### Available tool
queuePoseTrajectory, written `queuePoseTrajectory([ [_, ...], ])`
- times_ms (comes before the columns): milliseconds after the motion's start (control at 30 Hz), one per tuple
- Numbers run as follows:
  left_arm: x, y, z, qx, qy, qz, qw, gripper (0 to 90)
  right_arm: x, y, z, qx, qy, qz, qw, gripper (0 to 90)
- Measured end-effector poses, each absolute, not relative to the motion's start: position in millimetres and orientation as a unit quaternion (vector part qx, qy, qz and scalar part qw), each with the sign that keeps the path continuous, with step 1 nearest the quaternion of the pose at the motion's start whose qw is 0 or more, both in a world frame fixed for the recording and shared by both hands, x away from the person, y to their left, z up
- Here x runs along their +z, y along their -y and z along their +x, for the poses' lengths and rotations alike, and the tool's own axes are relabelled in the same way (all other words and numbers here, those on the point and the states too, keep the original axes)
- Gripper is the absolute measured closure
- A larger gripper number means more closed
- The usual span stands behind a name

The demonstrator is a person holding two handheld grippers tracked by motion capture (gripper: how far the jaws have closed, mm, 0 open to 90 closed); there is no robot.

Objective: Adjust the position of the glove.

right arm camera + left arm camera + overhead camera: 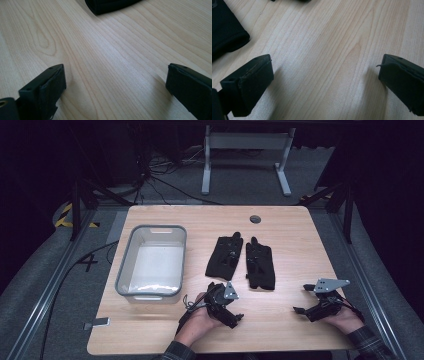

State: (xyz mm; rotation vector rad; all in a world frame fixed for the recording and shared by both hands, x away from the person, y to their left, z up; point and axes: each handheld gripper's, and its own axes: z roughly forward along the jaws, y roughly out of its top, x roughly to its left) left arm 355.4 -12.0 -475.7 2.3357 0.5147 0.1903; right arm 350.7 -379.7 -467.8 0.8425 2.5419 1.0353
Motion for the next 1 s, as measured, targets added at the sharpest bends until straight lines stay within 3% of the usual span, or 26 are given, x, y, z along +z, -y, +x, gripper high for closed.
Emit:
queuePoseTrajectory([
  [133, -475.7, 12.1, 355.5, 0.074, -0.199, 0.907, 0.363, 0.0, -465.8, 379.6, 350.9, 0.354, -0.881, 0.284, 0.130, 9.8],
  [433, -475.7, 12.0, 355.5, 0.074, -0.198, 0.908, 0.363, 0.0, -452.9, 377.9, 352.3, 0.362, -0.881, 0.277, 0.127, 37.0],
  [467, -475.7, 12.0, 355.5, 0.074, -0.198, 0.908, 0.363, 0.0, -452.9, 377.9, 352.3, 0.362, -0.881, 0.277, 0.127, 37.0],
  [600, -475.7, 12.0, 355.6, 0.074, -0.198, 0.908, 0.363, 0.0, -444.2, 374.0, 357.5, 0.383, -0.875, 0.270, 0.123, 57.0],
  [900, -475.7, 12.0, 355.6, 0.074, -0.198, 0.908, 0.363, 0.0, -434.2, 364.3, 371.7, 0.407, -0.867, 0.265, 0.111, 89.3],
  [1000, -475.7, 12.0, 355.7, 0.074, -0.197, 0.908, 0.363, 0.0, -430.2, 361.1, 377.2, 0.409, -0.867, 0.261, 0.111, 89.9],
])
